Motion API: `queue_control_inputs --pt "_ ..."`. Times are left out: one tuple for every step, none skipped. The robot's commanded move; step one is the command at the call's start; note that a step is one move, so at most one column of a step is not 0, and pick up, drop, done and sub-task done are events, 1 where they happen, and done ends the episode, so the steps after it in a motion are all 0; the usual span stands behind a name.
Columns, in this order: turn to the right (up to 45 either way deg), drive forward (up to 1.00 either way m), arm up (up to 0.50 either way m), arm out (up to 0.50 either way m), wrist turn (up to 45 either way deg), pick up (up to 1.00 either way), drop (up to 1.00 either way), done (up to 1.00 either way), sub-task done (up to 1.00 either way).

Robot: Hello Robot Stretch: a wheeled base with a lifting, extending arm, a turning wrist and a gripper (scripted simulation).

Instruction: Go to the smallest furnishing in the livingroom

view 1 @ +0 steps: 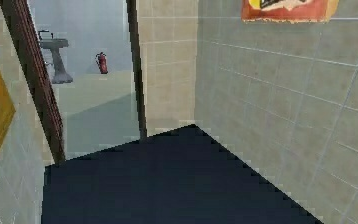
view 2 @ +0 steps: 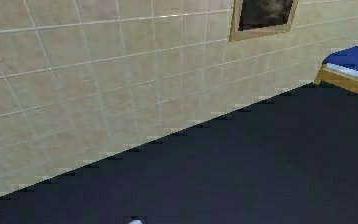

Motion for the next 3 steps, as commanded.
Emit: queue_control_inputs --pt "-21.0 0.0 0.0 0.0 0.0 0.0 0.0 0.0 0.0" --pt "0.0 1.0 0.0 0.0 0.0 0.0 0.0 0.0 0.0" --pt "0.0 1.0 0.0 0.0 0.0 0.0 0.0 0.0 0.0"
